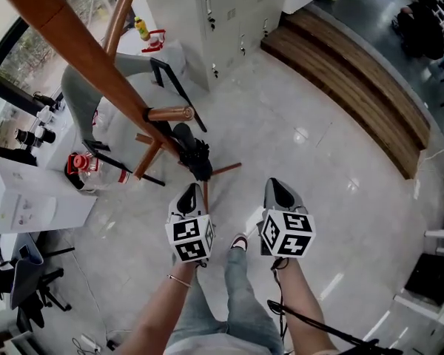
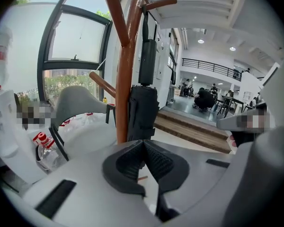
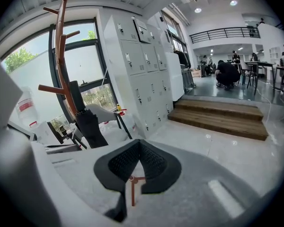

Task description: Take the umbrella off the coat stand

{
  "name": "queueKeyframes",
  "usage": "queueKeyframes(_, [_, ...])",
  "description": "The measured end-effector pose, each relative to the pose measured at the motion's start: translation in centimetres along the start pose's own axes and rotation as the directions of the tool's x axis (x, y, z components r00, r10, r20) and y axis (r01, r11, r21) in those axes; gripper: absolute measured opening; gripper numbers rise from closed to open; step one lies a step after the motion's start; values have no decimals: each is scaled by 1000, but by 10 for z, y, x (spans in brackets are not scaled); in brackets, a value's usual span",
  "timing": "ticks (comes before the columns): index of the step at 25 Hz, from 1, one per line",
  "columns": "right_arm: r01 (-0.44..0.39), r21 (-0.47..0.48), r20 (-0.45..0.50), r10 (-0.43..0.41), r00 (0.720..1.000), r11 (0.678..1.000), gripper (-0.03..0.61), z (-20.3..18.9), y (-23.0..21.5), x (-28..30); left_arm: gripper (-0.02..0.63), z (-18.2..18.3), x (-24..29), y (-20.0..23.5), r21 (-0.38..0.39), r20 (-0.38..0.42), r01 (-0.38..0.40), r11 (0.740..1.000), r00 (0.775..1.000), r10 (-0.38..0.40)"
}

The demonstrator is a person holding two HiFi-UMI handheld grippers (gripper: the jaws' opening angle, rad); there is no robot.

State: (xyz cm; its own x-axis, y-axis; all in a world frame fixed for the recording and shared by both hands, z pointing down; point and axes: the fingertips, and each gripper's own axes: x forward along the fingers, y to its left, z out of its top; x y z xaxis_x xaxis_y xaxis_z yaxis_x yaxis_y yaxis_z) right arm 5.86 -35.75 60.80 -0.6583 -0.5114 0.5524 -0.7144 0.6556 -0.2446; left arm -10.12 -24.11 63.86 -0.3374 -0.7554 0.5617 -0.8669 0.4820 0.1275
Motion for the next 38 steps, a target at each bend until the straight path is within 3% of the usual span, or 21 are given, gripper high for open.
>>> queueKeyframes(12, [5, 21, -36, -5, 999, 1000, 5, -16, -11, 3, 8, 6, 10, -9, 29, 47, -33, 999, 998, 31])
queueKeyframes(14, [4, 19, -41, -3, 999, 1000, 5, -17, -13, 3, 111, 7, 12, -12, 24, 47, -24, 999, 999, 23])
queueKeyframes(20, [4, 23, -52, -2, 999, 1000, 5, -21, -17, 2, 184, 9, 19, -14, 19, 55, -42, 999, 998, 41])
queueKeyframes(26, [10, 35, -57, -8, 998, 999, 5, -21, -25, 1, 256, 19, 28, -11, -9, 94, -114, 993, 989, 115])
queueKeyframes(38, [29, 52, -105, -24, 994, 998, 5, -40, -56, 0, 276, 31, 55, -5, -83, 119, -268, 960, 954, 276])
